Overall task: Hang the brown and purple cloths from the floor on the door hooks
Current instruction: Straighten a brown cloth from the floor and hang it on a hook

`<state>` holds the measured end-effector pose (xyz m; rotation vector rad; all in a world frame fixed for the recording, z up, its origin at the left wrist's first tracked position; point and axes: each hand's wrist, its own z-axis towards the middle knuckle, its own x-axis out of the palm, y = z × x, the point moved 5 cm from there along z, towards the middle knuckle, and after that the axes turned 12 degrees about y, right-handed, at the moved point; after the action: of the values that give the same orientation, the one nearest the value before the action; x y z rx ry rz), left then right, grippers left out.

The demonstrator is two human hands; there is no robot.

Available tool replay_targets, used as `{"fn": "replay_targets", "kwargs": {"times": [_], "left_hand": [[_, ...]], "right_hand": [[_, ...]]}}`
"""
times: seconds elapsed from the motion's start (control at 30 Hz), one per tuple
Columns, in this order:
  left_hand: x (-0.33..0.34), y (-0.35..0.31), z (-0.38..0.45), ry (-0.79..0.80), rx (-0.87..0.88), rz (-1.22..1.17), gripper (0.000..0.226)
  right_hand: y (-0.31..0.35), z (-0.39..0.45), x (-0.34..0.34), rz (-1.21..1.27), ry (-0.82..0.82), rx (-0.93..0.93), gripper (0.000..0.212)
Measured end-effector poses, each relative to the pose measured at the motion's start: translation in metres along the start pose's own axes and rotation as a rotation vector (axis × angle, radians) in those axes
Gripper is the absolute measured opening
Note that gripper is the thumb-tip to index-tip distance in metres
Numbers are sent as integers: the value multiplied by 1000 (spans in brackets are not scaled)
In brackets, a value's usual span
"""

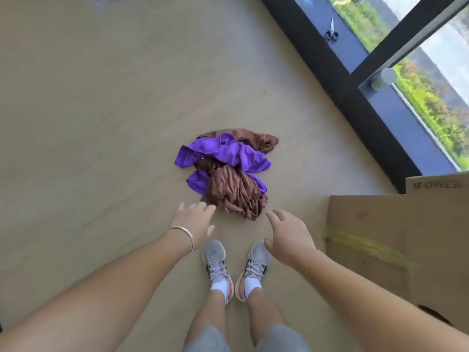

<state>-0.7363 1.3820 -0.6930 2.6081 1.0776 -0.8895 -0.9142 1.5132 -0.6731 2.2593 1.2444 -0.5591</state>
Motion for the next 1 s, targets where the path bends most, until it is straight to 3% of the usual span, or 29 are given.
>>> {"fn": "replay_targets", "kwargs": {"times": [0.17, 0.4, 0.7, 0.87, 1.0], "left_hand": [[68, -8, 98, -36, 67, -108, 52], [154, -5, 205, -18, 151, -89, 52], [212, -10, 308, -109, 207, -72, 75], [227, -8, 351, -164, 212, -57, 73], [227, 2, 375, -215, 166, -18, 67]], "right_hand": [[-19, 97, 76, -45, 82, -44, 71], [-39, 203, 148, -69, 122, -72, 64], [-51, 311, 195, -66, -61, -105, 57], [-59, 361, 219, -183, 24, -15, 81], [-68, 386, 228, -308, 66, 116, 119]]}}
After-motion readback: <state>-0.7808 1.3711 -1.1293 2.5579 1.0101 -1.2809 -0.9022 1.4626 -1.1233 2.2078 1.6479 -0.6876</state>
